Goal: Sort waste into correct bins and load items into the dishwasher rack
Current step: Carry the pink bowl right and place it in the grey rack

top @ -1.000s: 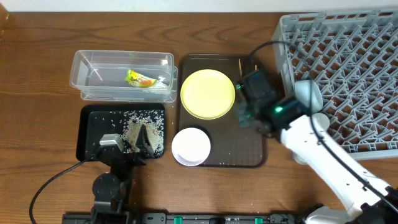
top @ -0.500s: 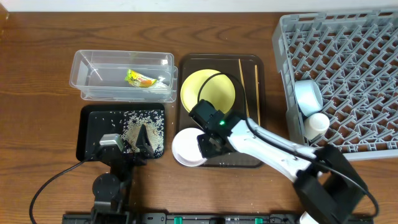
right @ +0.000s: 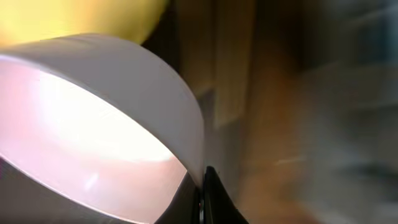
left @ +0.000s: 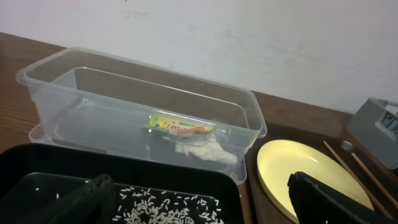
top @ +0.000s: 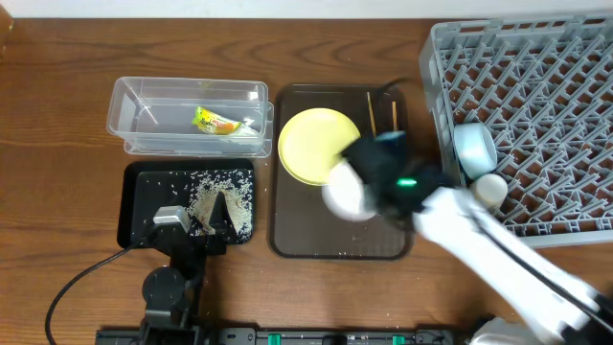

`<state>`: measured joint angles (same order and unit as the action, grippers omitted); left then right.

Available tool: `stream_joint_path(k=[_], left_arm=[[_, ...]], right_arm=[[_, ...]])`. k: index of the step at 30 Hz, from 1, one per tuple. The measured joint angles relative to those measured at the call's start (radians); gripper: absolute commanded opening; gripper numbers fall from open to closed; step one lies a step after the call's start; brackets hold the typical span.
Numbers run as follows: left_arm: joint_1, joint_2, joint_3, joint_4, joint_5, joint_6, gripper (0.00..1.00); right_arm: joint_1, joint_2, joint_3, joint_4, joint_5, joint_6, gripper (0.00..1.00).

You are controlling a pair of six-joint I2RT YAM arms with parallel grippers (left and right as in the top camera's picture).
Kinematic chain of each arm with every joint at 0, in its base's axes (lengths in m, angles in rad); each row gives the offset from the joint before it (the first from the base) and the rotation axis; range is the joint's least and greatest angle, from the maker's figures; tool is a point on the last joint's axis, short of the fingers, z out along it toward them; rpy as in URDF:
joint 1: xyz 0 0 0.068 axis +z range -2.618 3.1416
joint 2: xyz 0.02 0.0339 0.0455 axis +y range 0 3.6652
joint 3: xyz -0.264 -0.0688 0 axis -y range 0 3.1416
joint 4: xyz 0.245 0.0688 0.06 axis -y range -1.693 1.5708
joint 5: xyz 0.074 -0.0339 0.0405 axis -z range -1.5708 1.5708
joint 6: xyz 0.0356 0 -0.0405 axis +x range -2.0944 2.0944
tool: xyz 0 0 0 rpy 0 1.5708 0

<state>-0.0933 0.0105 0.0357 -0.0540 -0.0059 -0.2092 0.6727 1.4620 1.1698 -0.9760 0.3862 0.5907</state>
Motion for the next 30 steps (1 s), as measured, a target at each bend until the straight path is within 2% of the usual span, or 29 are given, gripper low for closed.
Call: stream_joint_path(k=[5, 9, 15, 19, 23, 30], left_arm=[[0.0, 0.0, 0.0, 0.0, 0.0, 0.0, 0.91], [0.0, 0.0, 0.0, 0.0, 0.0, 0.0, 0.91], [0.0, 0.0, 0.0, 0.0, 0.0, 0.0, 0.91], [0.0, 0.0, 0.0, 0.0, 0.0, 0.0, 0.91], [0.0, 0.0, 0.0, 0.0, 0.0, 0.0, 0.91], [0.0, 0.0, 0.0, 0.0, 0.0, 0.0, 0.91]], right_arm=[[-0.185, -0.186, 0.002, 0.033, 0.368, -0.002, 0.01], [-0.341, -0.214, 0.003, 0.077, 0.551, -0.016, 0.01], [-0.545, -0.164, 0.003, 0.174, 0.644, -0.065, 0.01], [-0.629, -0.08, 0.003, 0.23, 0.67, -0.134, 0.01], [-0.663, 0.031, 0.003, 0.252, 0.679, -0.191, 0.01], [-0.642, 0.186, 0.003, 0.248, 0.684, -0.233, 0.01]])
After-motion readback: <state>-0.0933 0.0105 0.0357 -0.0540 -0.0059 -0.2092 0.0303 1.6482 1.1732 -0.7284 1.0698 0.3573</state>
